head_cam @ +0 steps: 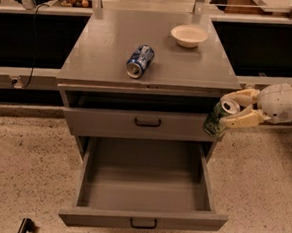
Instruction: Pick green can from middle drawer and place on counter
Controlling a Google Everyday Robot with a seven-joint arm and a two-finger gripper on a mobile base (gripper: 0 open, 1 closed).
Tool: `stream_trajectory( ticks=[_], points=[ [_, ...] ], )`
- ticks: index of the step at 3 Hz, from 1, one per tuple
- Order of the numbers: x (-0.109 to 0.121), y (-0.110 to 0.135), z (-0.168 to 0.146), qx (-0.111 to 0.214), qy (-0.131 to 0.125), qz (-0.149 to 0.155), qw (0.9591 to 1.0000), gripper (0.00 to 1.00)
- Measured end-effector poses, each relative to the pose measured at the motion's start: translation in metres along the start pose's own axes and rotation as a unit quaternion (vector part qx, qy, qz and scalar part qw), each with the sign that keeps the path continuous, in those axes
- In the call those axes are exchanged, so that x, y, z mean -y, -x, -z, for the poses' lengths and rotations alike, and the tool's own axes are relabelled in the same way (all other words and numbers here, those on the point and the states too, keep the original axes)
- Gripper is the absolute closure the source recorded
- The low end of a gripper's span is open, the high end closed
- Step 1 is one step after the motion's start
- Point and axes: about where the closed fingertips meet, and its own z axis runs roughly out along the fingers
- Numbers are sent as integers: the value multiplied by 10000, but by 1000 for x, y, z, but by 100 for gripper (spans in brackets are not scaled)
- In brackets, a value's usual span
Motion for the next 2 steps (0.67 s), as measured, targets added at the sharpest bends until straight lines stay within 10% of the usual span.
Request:
stream_trajectory(
  ticks=[2],
  points=[
    [10,41,4,119,151,167,9997,100]
  ],
)
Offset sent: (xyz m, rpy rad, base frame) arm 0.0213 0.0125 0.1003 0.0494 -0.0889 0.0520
